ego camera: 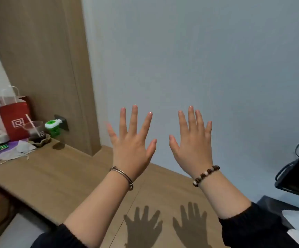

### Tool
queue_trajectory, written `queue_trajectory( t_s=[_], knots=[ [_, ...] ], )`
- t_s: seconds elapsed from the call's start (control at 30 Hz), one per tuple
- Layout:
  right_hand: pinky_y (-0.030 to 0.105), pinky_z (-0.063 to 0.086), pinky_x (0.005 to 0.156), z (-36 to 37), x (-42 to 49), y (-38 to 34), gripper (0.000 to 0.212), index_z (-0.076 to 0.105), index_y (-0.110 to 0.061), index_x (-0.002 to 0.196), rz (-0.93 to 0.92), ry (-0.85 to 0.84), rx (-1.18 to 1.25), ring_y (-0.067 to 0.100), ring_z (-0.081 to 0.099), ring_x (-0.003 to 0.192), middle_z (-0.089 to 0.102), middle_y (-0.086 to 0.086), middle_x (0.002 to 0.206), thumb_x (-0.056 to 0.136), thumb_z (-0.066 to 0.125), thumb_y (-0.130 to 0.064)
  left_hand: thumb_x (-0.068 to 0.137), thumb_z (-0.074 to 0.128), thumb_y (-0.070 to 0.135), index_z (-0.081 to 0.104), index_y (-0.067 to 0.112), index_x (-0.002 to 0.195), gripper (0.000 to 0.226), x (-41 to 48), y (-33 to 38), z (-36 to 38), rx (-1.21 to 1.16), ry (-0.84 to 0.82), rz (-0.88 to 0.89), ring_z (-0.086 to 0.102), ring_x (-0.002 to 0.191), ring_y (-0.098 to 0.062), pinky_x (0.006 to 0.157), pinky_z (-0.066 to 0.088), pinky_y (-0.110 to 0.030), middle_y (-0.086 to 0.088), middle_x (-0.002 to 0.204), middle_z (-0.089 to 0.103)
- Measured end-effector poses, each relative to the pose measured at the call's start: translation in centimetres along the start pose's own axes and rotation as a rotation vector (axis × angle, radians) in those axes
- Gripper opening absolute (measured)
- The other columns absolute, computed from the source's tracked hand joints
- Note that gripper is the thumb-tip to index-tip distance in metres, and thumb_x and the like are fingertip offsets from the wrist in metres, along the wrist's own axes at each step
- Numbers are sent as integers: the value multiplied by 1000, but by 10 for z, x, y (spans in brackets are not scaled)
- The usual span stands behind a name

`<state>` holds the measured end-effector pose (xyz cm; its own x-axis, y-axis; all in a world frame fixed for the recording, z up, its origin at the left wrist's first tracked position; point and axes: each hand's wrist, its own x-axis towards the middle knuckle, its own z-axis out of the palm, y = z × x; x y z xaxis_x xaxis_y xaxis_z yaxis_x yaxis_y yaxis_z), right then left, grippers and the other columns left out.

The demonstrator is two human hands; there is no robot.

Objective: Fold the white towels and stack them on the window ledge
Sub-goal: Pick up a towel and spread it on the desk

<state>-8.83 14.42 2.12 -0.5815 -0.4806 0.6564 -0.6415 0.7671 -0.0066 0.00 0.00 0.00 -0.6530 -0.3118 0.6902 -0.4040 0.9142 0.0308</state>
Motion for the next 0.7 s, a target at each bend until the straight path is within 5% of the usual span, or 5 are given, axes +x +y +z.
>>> queue_trajectory(
  t_s=[0.3,0.47,0.6,0.7],
  knots=[
    [57,22,109,54,-7,-178,67,32,-10,145,-237,-114,200,34,26,140,29,18,152,89,30,-47,87,30,55,15,31,149,68,-77,-166,-17,131,-125,-249,4,144,-33,104,14,-69,-9,158,12],
    [49,7,113,71,-17,-316,65,24,-13,149,-391,-211,266,29,12,145,16,13,157,95,34,-47,86,25,57,13,32,148,68,-131,-289,-57,255,-227,-426,7,143,-33,103,19,-69,-10,157,16],
    [48,13,112,78,-31,-420,68,34,-10,145,-555,-270,345,31,23,143,26,15,154,90,53,-44,89,38,54,9,32,150,71,-178,-361,-89,309,-254,-601,1,146,-32,107,13,-67,-8,159,6],
    [52,20,111,83,-47,-492,68,37,-8,143,-681,-303,435,33,28,140,32,17,151,87,56,-41,92,36,53,-12,34,147,76,-216,-405,-110,377,-252,-708,-14,145,-28,110,1,-62,-5,160,-9]
  ],
)
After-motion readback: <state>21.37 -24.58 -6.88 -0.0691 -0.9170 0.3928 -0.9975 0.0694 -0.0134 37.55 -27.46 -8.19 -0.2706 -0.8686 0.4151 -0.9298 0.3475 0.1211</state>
